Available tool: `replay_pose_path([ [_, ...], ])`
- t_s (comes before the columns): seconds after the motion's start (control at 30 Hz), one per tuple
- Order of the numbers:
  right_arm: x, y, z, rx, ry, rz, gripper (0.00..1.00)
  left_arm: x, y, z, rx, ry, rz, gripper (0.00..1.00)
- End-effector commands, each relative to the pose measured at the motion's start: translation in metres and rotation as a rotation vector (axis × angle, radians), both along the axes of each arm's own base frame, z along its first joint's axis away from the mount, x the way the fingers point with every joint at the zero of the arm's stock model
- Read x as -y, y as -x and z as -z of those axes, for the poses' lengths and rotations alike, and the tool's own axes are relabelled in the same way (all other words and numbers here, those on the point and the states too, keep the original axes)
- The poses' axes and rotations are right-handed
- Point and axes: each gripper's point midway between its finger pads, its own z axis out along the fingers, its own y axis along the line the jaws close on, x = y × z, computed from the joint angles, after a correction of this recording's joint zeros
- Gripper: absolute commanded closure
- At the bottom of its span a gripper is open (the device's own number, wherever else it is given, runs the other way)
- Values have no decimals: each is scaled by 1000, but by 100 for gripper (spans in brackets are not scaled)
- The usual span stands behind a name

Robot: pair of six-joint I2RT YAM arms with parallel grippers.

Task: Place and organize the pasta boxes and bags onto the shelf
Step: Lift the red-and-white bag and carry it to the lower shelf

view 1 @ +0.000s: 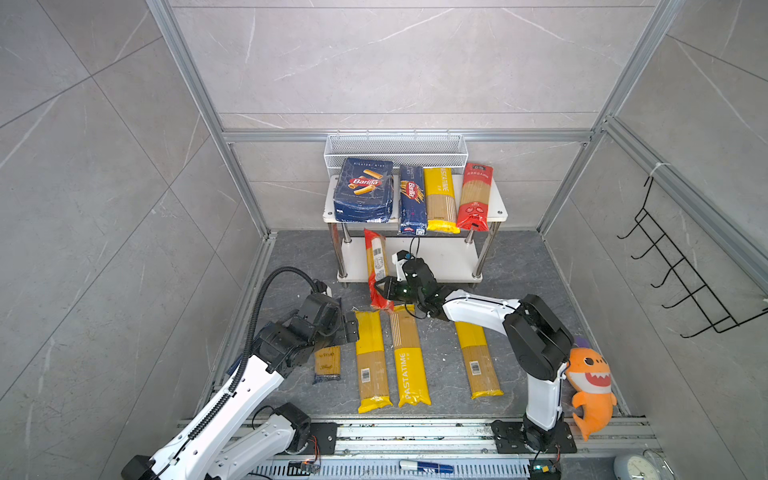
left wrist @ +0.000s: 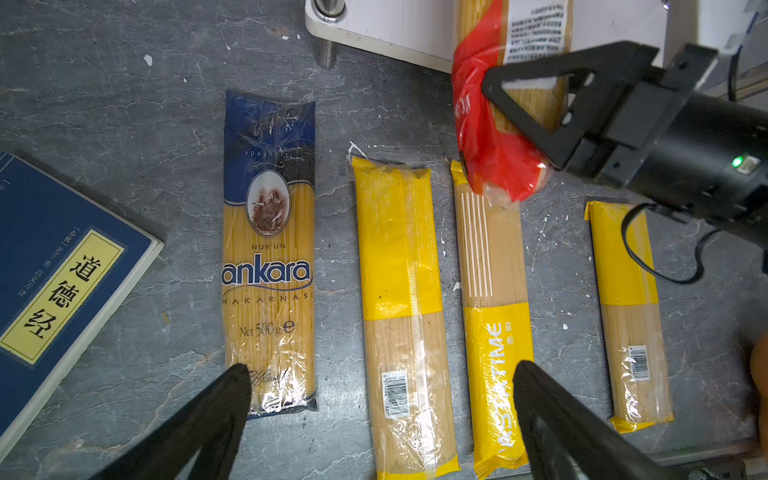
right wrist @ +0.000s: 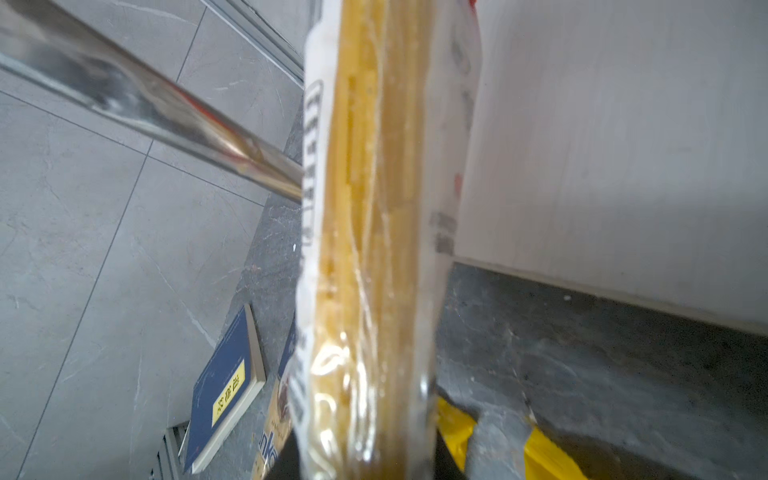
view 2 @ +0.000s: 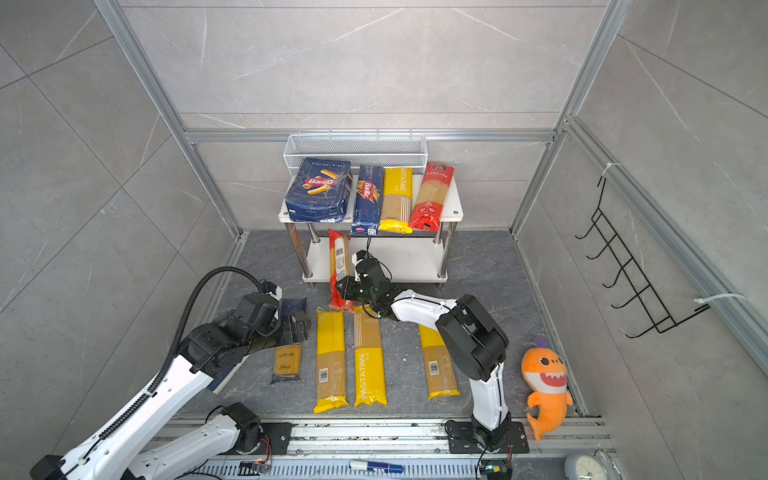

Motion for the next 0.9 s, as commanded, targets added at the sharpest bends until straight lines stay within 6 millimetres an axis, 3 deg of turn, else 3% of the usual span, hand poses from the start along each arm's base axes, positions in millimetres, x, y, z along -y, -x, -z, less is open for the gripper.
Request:
replay_pose_path([
  [0.0,-28,-28,-77,198,-196,-18,92,2,-3,-19,36,6,28,0],
  [0.2,-50,-52,-79,215,-238,-35,92,1,-3,-20,34,0,38,0],
  [0.53,-72,-90,-75,202,-250,-39,88,0,-6,-13,14,-1,46,0],
  [0.6,-77,-93,-69,191,-245,-47,81,-1,-6,-13,14,-2,46,0],
  [0.73,-77,-98,-60,173,-242,-39,58,-2,-8,-13,13,4,45,0],
  [0.87,-77,-98,-52,147,-240,-49,46,-1,-9,-13,9,14,45,0],
])
